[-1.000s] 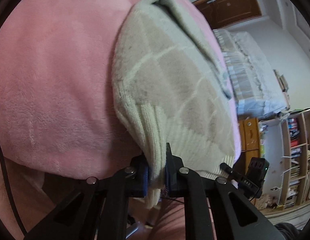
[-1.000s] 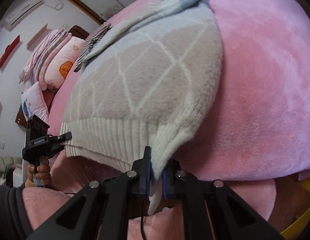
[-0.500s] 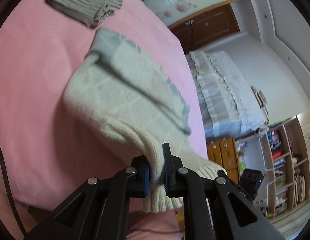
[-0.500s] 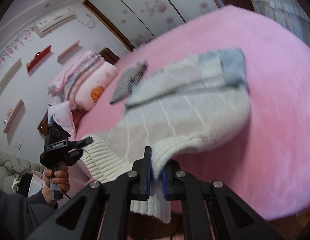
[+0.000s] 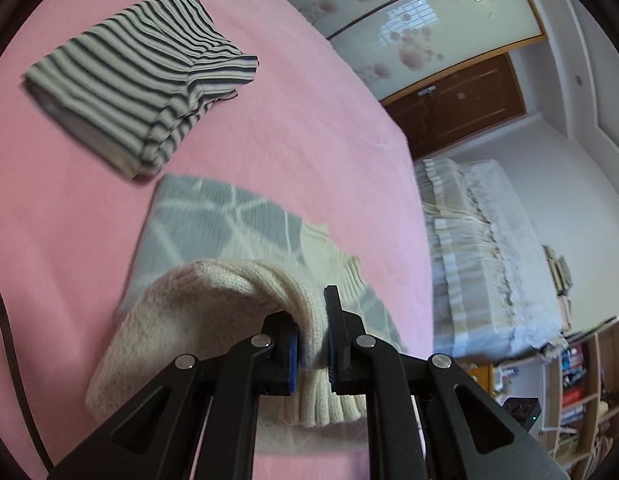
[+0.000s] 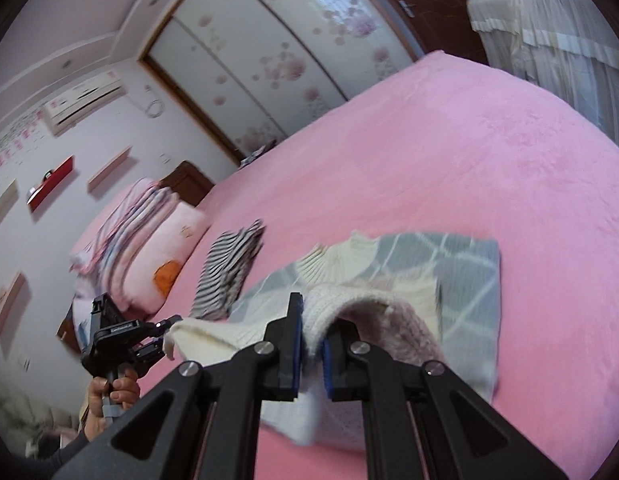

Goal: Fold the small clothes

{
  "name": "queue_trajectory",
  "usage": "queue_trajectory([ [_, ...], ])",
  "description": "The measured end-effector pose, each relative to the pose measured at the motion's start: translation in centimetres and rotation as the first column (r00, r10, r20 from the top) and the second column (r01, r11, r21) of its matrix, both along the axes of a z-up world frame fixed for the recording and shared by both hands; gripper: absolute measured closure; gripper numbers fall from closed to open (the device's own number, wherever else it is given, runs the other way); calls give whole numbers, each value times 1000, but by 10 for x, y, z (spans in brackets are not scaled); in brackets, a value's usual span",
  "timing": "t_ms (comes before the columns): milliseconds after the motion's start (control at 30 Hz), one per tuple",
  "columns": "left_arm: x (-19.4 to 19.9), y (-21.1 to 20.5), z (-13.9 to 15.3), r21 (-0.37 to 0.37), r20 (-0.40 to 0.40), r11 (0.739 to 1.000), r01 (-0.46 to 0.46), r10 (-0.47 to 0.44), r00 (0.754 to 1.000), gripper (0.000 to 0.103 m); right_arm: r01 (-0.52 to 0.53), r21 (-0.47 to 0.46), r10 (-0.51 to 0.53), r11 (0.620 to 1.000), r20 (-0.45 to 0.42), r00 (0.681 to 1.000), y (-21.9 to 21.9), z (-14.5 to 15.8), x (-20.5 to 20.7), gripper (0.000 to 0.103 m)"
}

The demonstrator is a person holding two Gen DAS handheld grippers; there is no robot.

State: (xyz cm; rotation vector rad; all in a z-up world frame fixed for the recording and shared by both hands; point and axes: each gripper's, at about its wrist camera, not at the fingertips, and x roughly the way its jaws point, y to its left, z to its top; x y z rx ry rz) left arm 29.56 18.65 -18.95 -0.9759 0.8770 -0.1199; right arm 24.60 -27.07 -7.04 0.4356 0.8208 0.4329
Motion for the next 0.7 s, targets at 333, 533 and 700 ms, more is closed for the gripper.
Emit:
queue_trajectory([
  [333,85,5,-77,-51,-198,998,-38,27,980,92,146,49,-128,988,-259,957,-14,-85,109,91],
  [533,92,10,-87,-109,-208,992,-70,46,977,77,240,140,-163,961,-415,895,-29,-121,128,87],
  [700,81,36,-67,-51,-137,972,-230,222,966,41,293,243,-172,925,-419,891,-43,-118,123,65],
])
